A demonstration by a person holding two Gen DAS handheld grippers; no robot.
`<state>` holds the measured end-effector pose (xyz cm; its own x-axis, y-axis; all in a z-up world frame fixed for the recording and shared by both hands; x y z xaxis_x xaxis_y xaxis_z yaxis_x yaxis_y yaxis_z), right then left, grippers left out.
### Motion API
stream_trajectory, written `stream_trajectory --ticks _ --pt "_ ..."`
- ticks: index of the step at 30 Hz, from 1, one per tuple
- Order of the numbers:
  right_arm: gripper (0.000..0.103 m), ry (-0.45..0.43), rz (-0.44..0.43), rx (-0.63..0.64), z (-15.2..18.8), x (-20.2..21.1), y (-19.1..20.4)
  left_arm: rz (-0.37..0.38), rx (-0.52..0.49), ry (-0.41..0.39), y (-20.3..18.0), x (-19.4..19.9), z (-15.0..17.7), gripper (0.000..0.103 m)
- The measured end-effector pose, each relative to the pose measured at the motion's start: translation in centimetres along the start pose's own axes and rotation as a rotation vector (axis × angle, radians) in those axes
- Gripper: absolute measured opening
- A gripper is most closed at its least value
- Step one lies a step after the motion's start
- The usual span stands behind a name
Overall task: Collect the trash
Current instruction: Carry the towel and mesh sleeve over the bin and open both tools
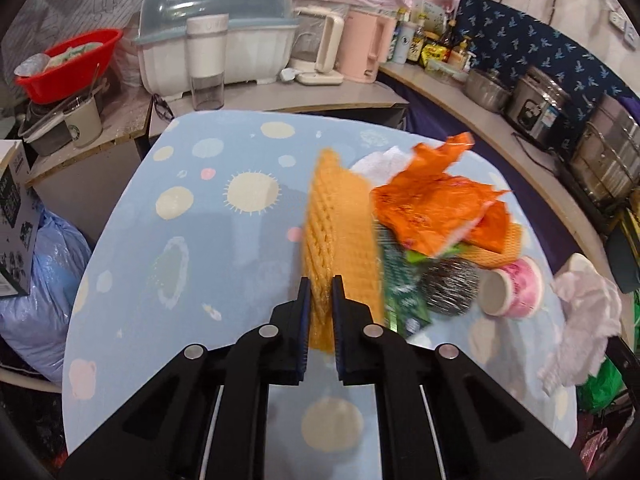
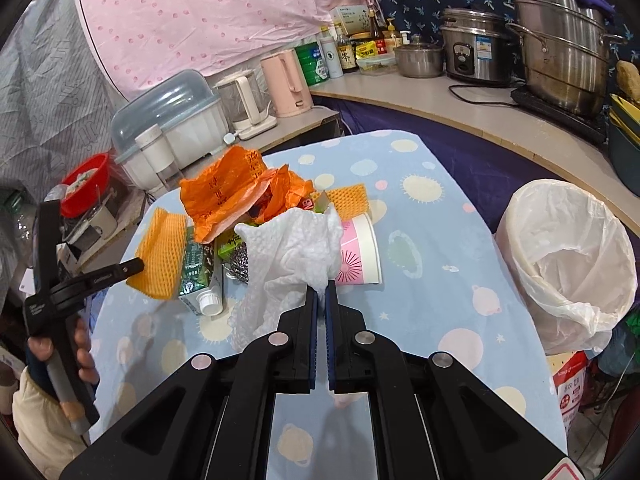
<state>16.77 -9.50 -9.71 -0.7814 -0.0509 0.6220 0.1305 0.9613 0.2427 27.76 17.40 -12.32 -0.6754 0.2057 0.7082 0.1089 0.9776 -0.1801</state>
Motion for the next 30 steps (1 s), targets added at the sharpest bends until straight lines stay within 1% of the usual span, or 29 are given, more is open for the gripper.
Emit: stream_trajectory --ticks 6,13,19,30 --pt "0.004 -0.050 0.003 -0.016 -0.7 2.5 -1.3 0.079 -0.038 -0.021 -4.7 3.8 1.0 0.009" --pt "0.004 -0.109 0.031 -0.060 -1.8 5.5 -4.8 0.191 -0.123 -0.023 -12.3 6.4 2.6 0.010" --pt "0.004 -0.160 0.075 -0.115 -2.5 7.9 -9.6 0.254 -0.190 -0.004 -18.9 6.7 4.0 0.010" --pt "0.004 -0.211 0.182 -0.229 -2.6 11.1 -20.2 0.322 -0.313 0.019 -30.1 6.3 6.4 0.010"
Point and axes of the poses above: each gripper's, at about its wrist camera, not at the fingertips, and x roughly against the way its jaws point, y to its left, z to its underside, the point moved 10 cm from there along -x, roughly the way its jaws point, and after that the axes turned 4 degrees about -y, right-handed, at the moved point
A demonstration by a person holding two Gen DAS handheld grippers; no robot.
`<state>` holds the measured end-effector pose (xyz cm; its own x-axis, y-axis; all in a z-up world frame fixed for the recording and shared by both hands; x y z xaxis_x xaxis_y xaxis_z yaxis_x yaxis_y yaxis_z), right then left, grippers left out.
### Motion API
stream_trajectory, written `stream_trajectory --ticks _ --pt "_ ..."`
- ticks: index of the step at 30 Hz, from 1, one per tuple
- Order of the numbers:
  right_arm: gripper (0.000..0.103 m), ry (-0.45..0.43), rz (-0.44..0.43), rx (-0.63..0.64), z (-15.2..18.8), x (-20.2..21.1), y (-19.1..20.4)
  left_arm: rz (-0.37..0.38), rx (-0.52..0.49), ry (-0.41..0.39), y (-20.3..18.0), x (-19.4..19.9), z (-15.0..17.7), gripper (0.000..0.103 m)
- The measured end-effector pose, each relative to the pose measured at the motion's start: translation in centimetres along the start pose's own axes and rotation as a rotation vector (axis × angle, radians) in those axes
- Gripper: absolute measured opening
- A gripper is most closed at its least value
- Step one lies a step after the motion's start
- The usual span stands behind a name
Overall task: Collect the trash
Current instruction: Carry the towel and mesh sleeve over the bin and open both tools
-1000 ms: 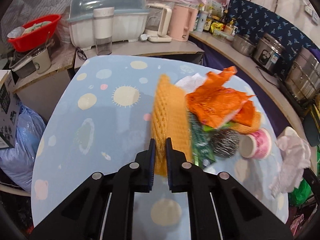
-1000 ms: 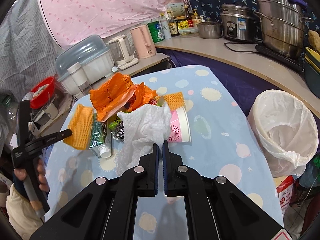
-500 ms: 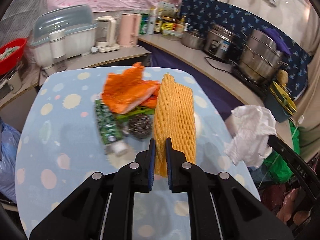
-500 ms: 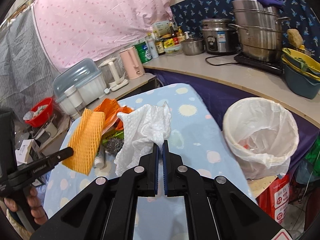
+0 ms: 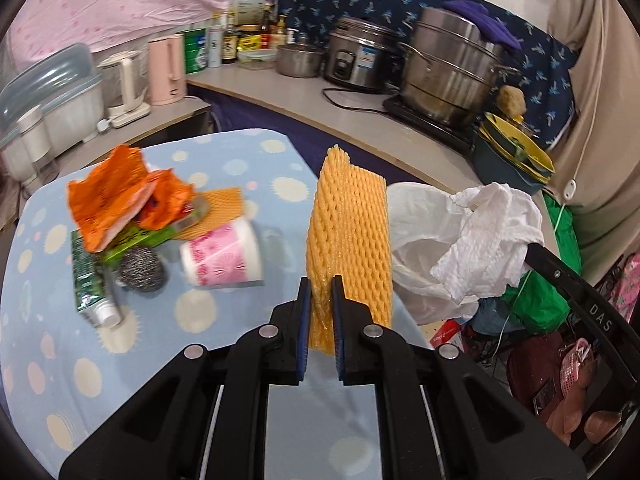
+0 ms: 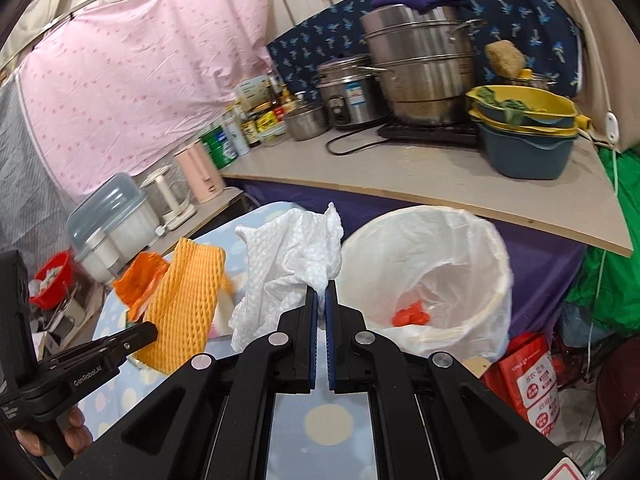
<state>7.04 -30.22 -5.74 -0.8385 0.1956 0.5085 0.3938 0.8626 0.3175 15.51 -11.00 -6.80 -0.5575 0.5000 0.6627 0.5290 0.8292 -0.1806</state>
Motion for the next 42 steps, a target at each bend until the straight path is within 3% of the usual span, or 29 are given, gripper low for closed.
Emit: stream_trajectory --ticks 11,22,38,41,42 --pt "0.004 -0.004 0.117 -0.083 -1.5 -2.2 -9.0 0.056 -0.093 0.031 -8.1 -5.3 -1.1 0.010" --pt "0.004 0.029 0.140 -0.091 -2.0 -6.6 -11.2 0.069 -0.146 0.051 -12.9 -10.5 -3.0 0.010" --pt "0.012 0.040 0.146 -0.136 -2.8 -8.6 -12.9 0.054 -0.169 0.077 -14.7 -13.7 -3.6 0.014" --pt "0.022 0.028 0.149 -0.148 -3.1 -8.3 -13.1 0.037 -0.162 0.080 -14.5 -14.0 -3.6 0.031" --pt "0.023 0.024 0.148 -0.152 -3.2 -8.2 -13.1 0.028 -0.157 0.078 -14.4 -13.9 -3.7 0.044"
Point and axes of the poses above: each gripper's, at about its wrist camera, not at the fingertips, and x roughly against the way its jaws point, y to its left, z to its underside, the point moved 10 cm from there along -x, roughly the way its jaws point, and after that the axes turned 4 degrees about -y, right-handed, at the moved point
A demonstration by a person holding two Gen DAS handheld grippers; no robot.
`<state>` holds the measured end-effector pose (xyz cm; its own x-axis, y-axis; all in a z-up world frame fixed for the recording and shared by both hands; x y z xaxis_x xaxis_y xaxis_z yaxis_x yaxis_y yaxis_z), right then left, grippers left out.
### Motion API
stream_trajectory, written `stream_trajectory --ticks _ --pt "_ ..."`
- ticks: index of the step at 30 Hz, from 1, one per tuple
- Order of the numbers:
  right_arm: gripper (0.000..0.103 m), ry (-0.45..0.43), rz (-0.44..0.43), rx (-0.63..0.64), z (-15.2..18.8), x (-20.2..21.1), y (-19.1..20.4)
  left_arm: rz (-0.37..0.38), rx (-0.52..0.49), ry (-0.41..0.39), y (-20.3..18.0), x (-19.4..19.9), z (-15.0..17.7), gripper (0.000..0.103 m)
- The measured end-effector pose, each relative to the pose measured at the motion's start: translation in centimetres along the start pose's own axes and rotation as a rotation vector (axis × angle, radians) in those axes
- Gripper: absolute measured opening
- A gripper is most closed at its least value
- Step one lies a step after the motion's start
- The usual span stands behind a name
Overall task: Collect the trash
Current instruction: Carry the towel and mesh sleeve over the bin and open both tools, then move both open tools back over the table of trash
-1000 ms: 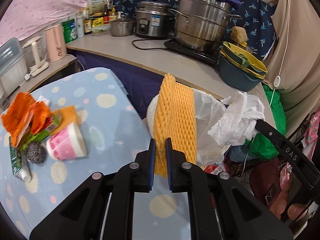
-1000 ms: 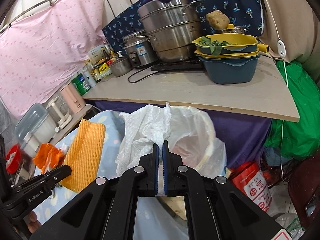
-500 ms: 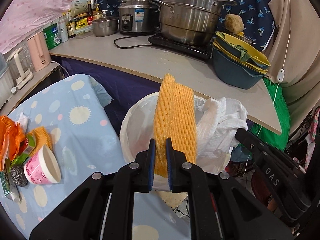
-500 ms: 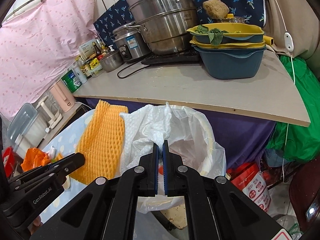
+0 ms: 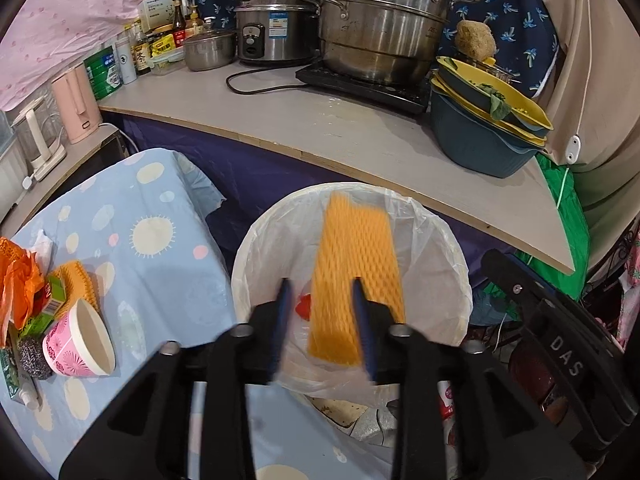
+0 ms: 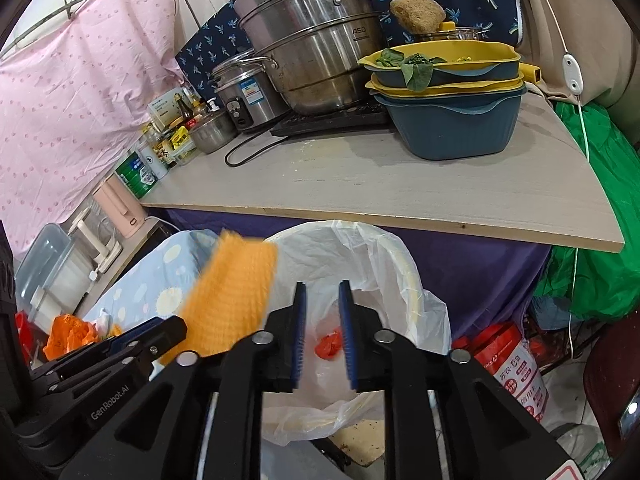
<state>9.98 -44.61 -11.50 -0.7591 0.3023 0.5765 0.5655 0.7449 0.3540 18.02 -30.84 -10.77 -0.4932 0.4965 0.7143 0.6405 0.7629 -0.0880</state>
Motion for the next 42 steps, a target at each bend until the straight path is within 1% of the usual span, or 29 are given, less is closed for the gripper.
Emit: stream_trajectory --ticks 1,3,7,15,19,24,26,28,29,33,35,37,42 --pt "0.024 -0.003 -0.002 -0.001 -0.1 0.1 0.0 -0.009 0.006 -0.007 0.2 0.1 -0.1 0.051" --pt "0.025 -0.009 -0.003 0.001 -0.2 0.4 0.1 -0.019 0.011 -0.013 0.4 0.2 -0.2 0.055" --pt "0.031 -0.022 -0.007 0.007 -0.5 0.9 0.4 -0.023 0.017 -0.015 0.6 0.5 -0.3 0.055" --pt "0.032 -0.034 -0.017 0.018 -0.7 1.9 1.1 -0.028 0.024 -0.024 1.0 1.4 -0.1 0.056" --pt "0.039 -0.047 -0.022 0.031 -0.6 2.7 1.9 -0.033 0.028 -0.039 1.5 2.5 0.0 0.056" --pt "0.042 -0.049 -0.033 0.056 -0.1 3.5 3.3 -0.047 0.050 -0.047 2.8 3.8 0.5 0.056" --pt "0.045 -0.049 -0.038 0.065 0.2 3.8 3.9 -0.059 0.063 -0.050 3.8 4.5 0.9 0.057" --pt "0.047 -0.048 -0.047 0.071 0.6 4.1 4.5 -0.078 0.080 -0.053 4.9 5.1 1.4 0.063" --pt "0.049 -0.047 -0.051 0.074 0.8 4.3 4.9 -0.086 0.087 -0.057 5.4 5.5 1.6 0.065" --pt "0.052 -0.037 -0.071 0.092 1.8 4.7 6.6 -0.133 0.124 -0.066 8.2 7.0 2.7 0.071" --pt "0.054 -0.031 -0.084 0.105 2.5 5.0 7.8 -0.157 0.136 -0.070 9.5 7.7 3.2 0.071" --pt "0.056 -0.027 -0.096 0.116 3.1 5.2 8.8 -0.185 0.153 -0.073 11.0 8.5 3.8 0.076" --pt "0.058 -0.006 -0.132 0.148 5.0 5.5 12.0 -0.230 0.189 -0.067 14.2 9.9 5.5 0.077"
Point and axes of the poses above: each gripper's, at about its wrist camera, not at the fingertips, and x roughly against the way its jaws point, y to its left, z to its underside, the point moved 10 cm from there along -x, roughly the way its jaws point, and after that the axes turned 4 degrees about -y, right-handed, at the moved point
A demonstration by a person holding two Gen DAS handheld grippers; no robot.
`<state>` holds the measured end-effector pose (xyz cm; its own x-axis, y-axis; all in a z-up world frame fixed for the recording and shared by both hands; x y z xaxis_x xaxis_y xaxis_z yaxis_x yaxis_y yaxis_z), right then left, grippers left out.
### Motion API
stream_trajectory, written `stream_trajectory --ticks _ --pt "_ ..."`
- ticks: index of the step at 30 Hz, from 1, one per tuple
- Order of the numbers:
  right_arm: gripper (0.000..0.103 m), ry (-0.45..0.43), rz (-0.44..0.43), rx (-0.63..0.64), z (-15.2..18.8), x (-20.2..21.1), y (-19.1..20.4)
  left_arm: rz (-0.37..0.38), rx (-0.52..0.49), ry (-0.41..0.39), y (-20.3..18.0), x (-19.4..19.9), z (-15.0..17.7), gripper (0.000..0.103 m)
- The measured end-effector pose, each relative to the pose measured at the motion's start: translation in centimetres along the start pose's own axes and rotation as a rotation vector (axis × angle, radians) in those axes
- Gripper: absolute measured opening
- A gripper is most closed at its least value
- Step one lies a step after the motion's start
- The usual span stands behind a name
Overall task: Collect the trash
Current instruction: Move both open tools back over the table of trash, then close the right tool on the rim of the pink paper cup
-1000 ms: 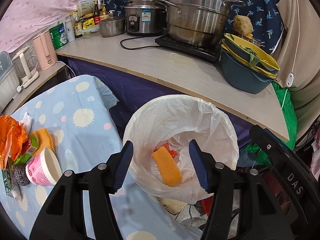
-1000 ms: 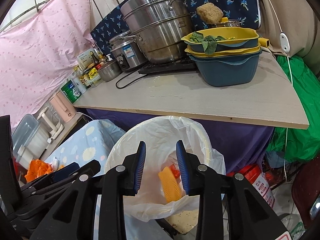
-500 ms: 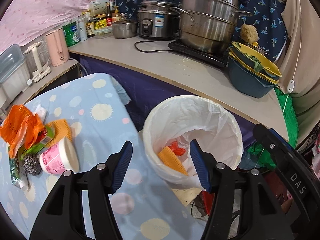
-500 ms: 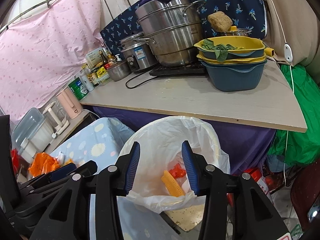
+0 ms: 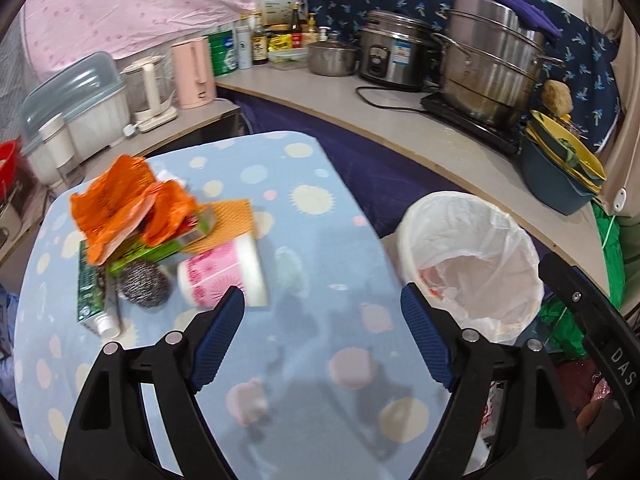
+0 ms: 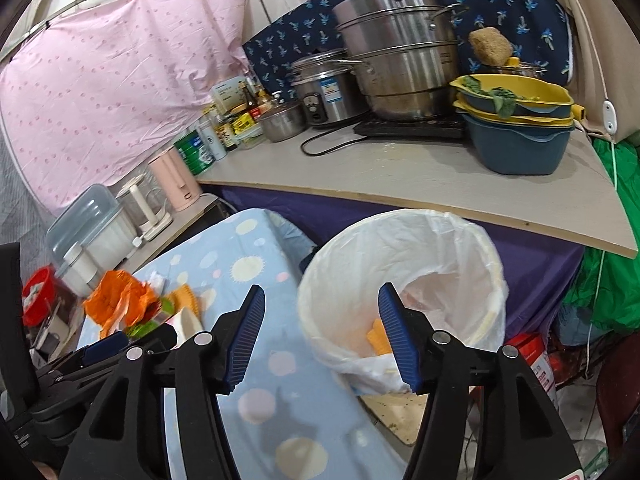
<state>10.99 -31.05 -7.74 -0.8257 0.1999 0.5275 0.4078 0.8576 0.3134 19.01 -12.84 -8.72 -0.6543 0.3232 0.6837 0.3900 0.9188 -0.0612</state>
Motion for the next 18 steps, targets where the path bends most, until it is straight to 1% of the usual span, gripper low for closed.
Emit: stream_trajectory --ticks 3,8,13,18 --pt "0.060 0.016 -0.021 0.017 1.0 -0.2 2.0 -0.026 0.017 0.004 2.1 0.4 0.7 0.077" --pt "0.060 0.046 -0.051 0.047 2.6 -0.5 5.1 -0.057 0.049 0.013 5.4 1.1 1.8 0.078" --pt "0.060 0.082 -0.082 0.083 4.5 -1.2 8.2 -0.100 0.106 0.027 9.2 1.7 3.3 0.086" --pt "0.061 0.128 -0.116 0.124 6.5 -2.6 11.5 -0.165 0.178 0.041 14.1 1.8 4.5 0.090"
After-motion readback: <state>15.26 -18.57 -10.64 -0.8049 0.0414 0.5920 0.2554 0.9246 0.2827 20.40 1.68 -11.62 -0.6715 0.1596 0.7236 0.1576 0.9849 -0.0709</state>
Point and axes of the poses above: each gripper's, at about its wrist camera, not at the fingertips, and x roughly against the way its jaws point, y to its left, z to its underside, the point moved 10 cm from there along -x, roughly the way its jaws point, and after that the axes turned 4 degrees about -y, right-handed, at the moved point
